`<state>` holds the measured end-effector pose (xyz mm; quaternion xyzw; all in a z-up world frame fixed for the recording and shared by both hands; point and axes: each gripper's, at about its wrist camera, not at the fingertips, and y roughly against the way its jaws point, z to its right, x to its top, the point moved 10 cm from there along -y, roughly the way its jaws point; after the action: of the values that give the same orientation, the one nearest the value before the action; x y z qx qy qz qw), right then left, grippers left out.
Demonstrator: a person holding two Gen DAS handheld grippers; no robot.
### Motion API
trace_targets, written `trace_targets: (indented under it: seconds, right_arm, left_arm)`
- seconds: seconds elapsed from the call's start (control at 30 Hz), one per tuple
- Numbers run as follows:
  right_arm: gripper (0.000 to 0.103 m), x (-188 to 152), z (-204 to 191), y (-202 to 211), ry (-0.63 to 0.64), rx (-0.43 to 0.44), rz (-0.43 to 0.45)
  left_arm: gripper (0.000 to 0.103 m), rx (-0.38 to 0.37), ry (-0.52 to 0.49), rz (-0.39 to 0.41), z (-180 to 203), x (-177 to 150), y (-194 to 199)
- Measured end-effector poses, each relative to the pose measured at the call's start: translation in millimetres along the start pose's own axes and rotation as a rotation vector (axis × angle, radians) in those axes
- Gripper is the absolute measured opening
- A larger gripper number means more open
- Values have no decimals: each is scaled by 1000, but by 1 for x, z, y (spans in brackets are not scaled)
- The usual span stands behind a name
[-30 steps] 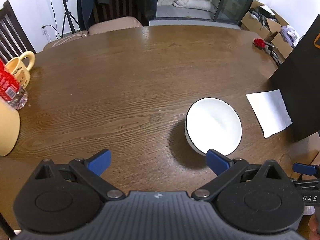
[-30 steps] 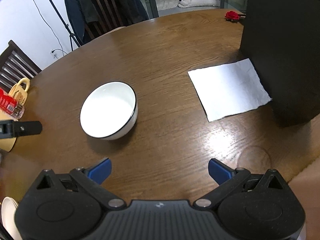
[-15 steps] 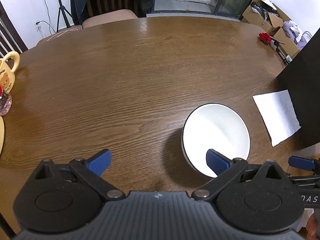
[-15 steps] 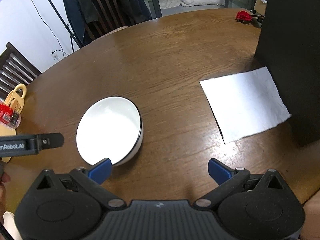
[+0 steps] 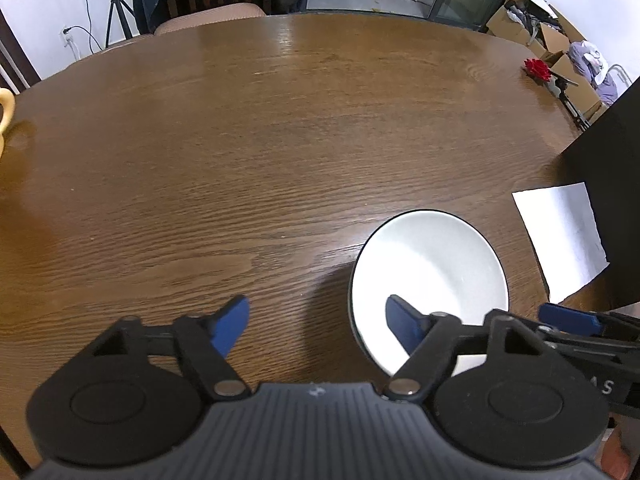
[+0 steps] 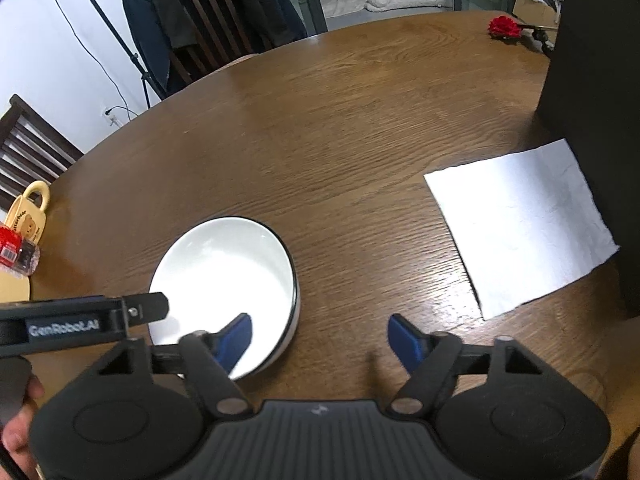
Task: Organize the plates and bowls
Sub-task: 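Move both grippers toward the remaining white black-rimmed bowl, then close the left gripper on the white bowl rim while the right gripper closes on it too, then lift the white bowl off the table with both grippers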
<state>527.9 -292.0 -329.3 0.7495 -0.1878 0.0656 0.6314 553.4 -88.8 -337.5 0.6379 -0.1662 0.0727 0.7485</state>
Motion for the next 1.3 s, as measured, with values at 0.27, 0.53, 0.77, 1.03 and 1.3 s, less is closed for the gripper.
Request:
trace_targets:
  seconds: [0.27, 0.53, 0.77, 1.03, 1.3]
  right_arm:
    - [45, 6, -1, -13, -36, 4, 4]
    - [21, 10, -4, -24, -56, 16, 3]
    - [10, 12, -6, -29, -77, 45, -3]
    - [6, 11, -10, -30, -59, 22, 0]
    - [6, 10, -15, -29, -23, -24, 8]
  left_arm:
    - [51, -23, -8, -10, 9, 0, -9]
    - [34, -45, 0, -11, 12, 2, -14]
    - [11, -66, 6, -19, 13, 3, -19]
    - [6, -70, -23, -9, 20, 4, -19]
    - [6, -71, -29, -7, 19, 4, -17]
